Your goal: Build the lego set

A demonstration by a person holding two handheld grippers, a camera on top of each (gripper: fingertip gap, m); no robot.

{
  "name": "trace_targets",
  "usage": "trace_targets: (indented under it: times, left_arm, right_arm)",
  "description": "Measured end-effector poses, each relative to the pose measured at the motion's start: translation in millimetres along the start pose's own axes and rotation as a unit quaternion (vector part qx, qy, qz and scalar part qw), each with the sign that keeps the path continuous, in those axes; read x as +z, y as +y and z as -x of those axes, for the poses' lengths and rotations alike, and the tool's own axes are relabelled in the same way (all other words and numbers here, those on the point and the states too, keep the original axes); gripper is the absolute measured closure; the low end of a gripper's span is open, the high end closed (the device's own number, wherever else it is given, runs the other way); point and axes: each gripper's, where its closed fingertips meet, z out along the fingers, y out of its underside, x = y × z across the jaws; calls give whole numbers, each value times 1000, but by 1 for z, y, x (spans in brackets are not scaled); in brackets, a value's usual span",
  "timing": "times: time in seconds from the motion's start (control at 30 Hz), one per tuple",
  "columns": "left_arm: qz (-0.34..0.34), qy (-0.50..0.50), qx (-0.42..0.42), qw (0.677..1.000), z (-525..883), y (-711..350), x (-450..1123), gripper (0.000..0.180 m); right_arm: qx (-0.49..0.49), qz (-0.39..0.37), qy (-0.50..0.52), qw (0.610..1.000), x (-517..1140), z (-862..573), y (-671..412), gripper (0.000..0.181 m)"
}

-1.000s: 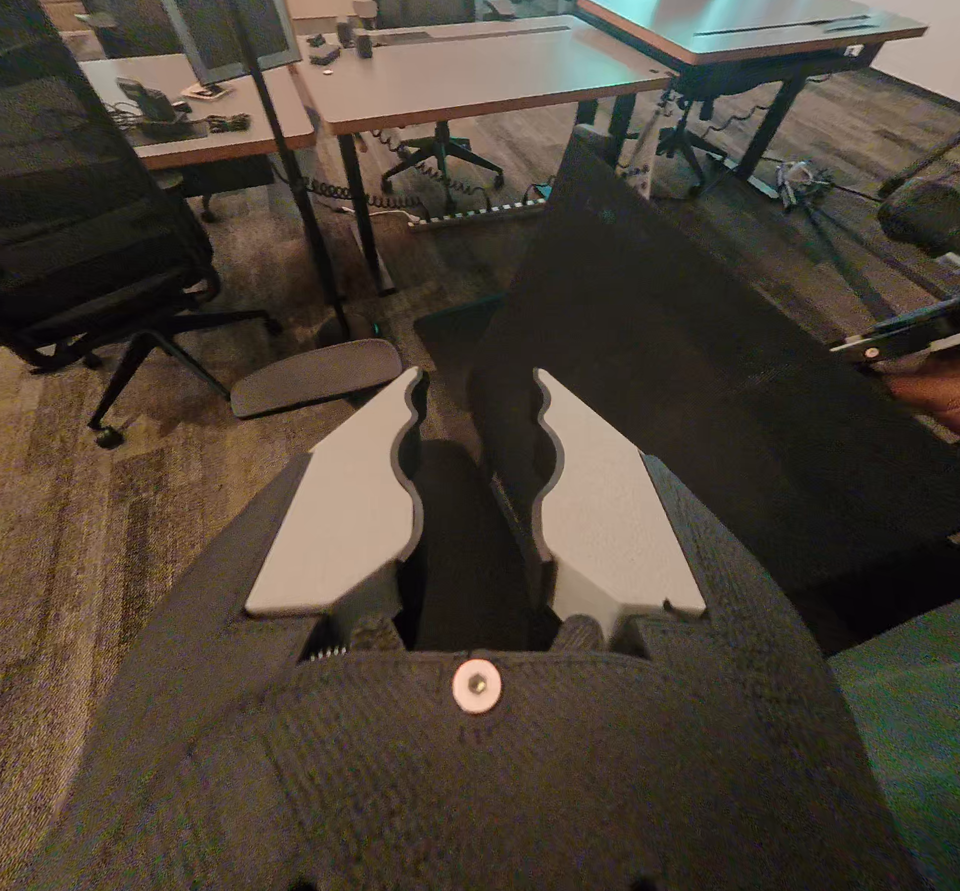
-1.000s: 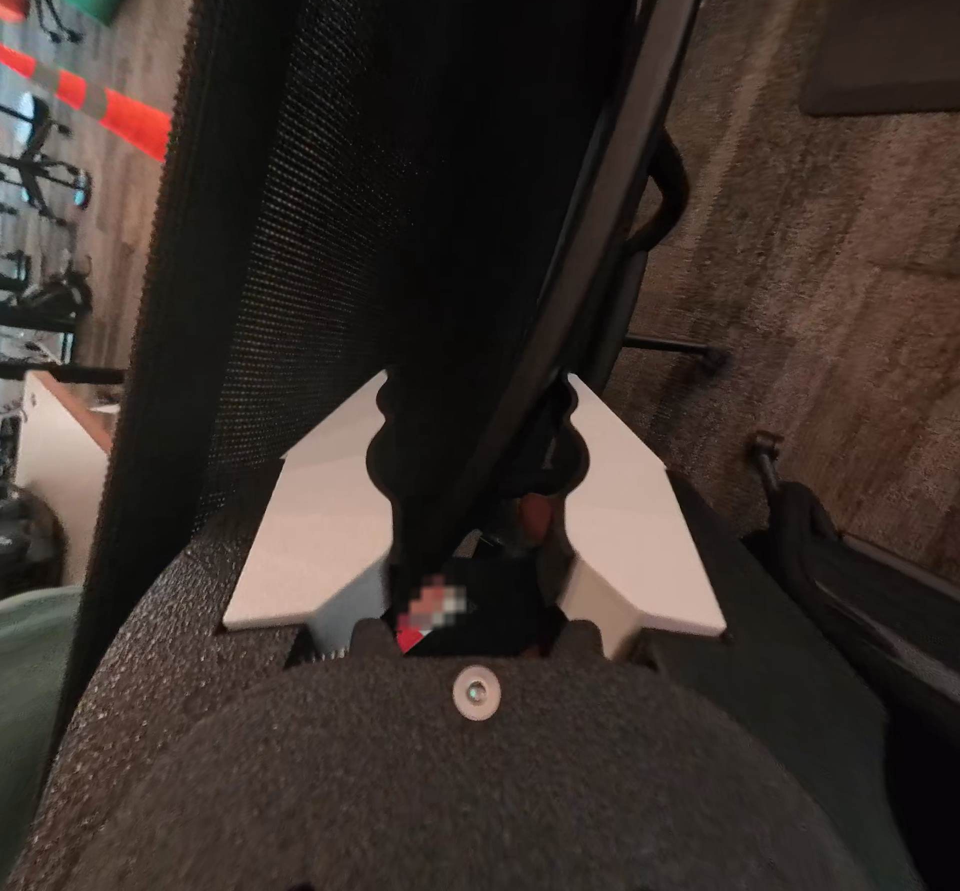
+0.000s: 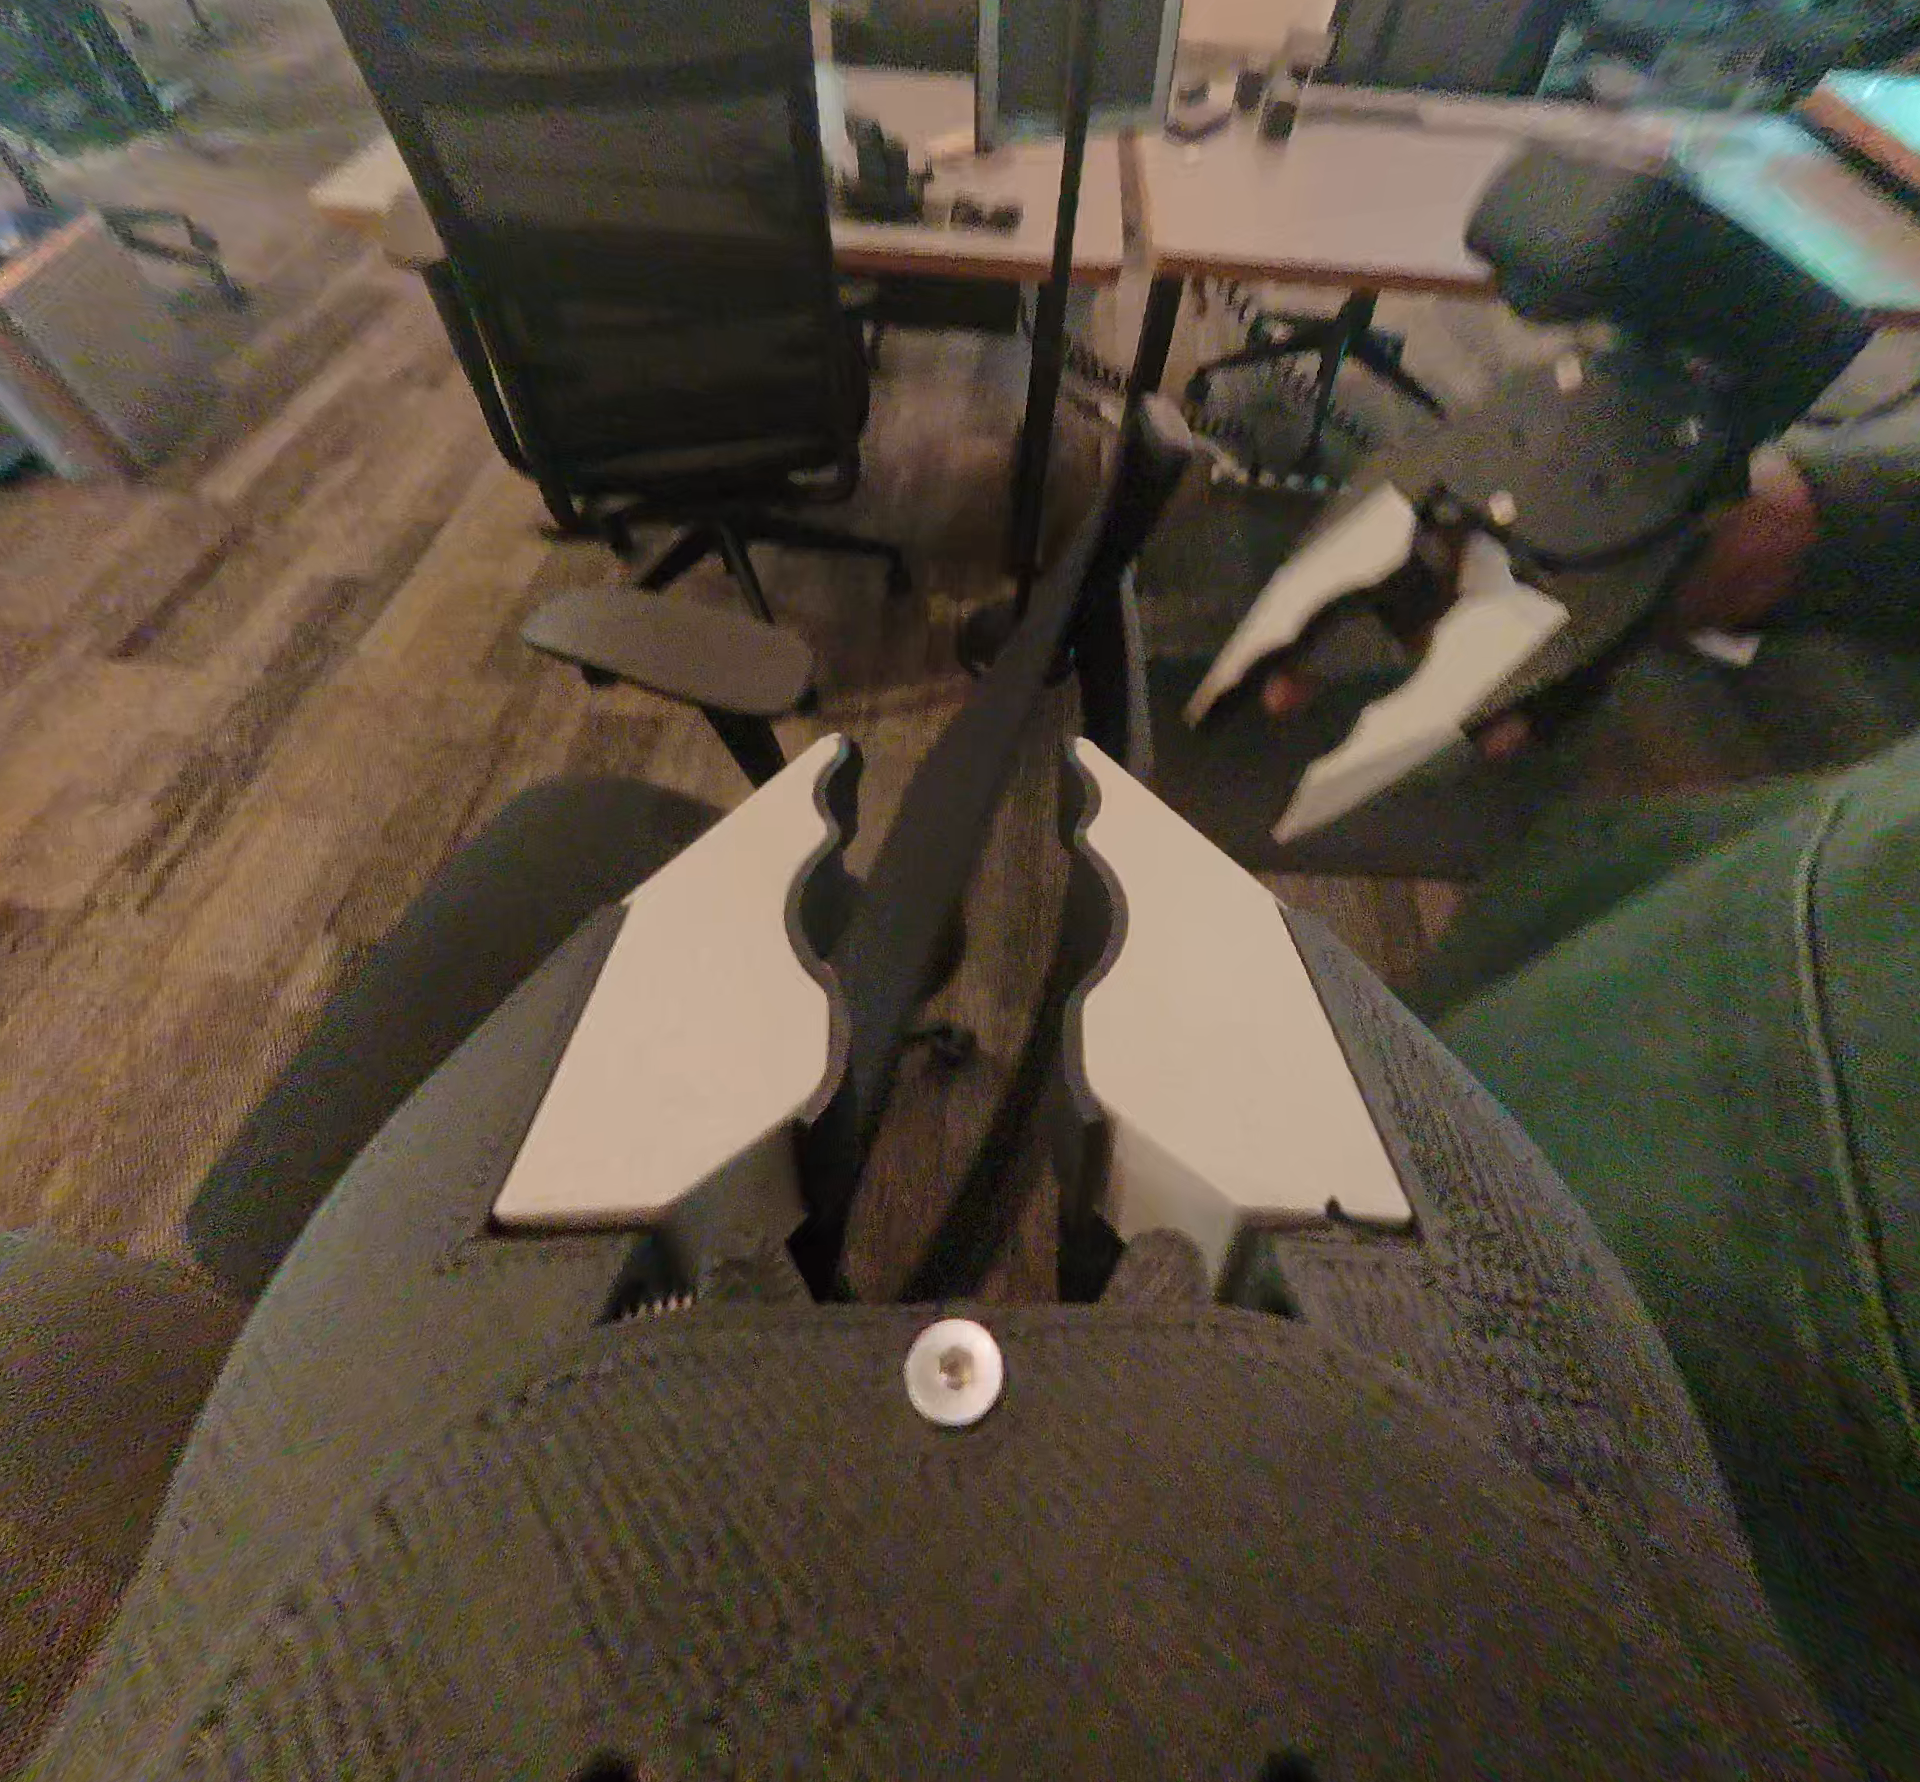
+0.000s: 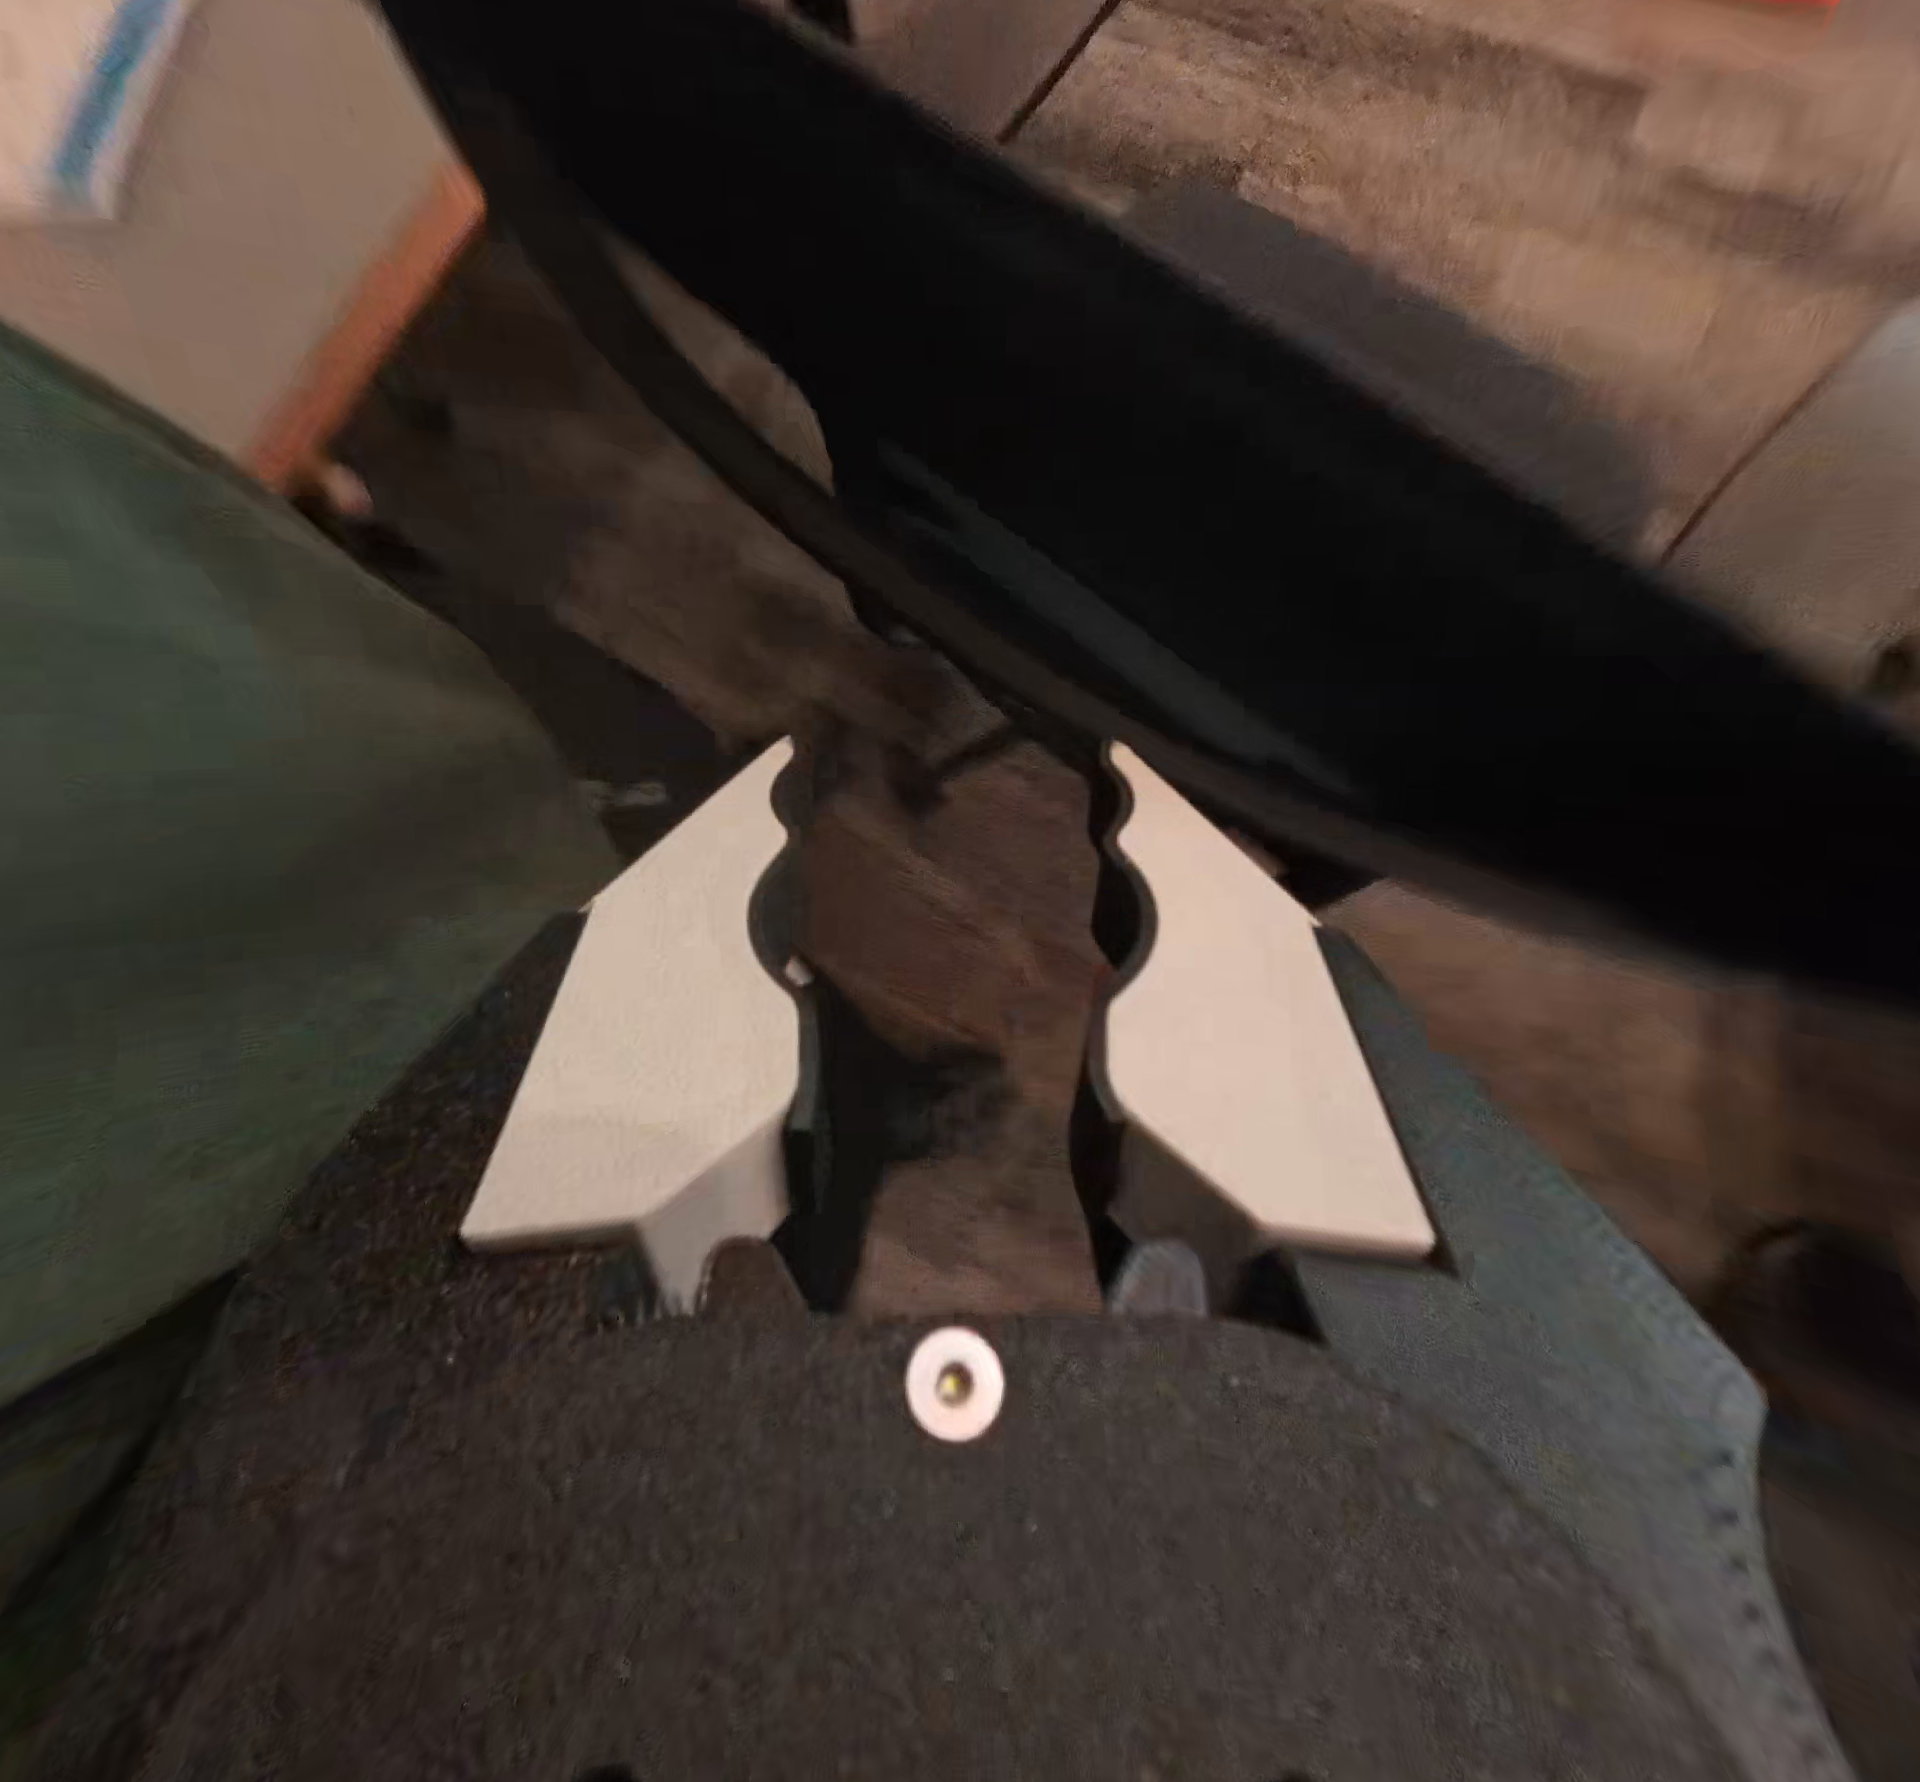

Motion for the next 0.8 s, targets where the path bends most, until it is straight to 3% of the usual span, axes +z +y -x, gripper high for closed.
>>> trace_targets:
  times: [0.1,0.2,0.27,0.3,0.4,0.5,0.63,0.8]
  left_arm:
    - [83,-37,14,996,-20,49,27,139]
    - [185,-94,54,977,-9,108,39,133]
    - [197,-113,67,972,1,123,39,133]
    - [214,-132,69,965,12,130,36,143]
    - [253,-107,103,956,22,137,27,146]
    - [242,-46,68,967,16,130,18,140]
    - [294,13,87,952,-3,154,13,126]
    - [376,-106,215,895,16,189,37,135]
  right_arm:
    - [-181,26,-19,983,20,-9,-6,124]
    - [-290,75,-39,953,56,-9,5,118]
    - [-355,80,-26,931,74,-14,7,124]
    - [-370,94,-25,924,80,-16,10,123]
    - [-410,86,-15,908,83,-14,10,128]
    - [-376,87,-17,922,82,-24,6,131]
    - [-351,90,-33,931,77,-40,9,135]
    - [-416,89,-50,904,72,-56,20,144]
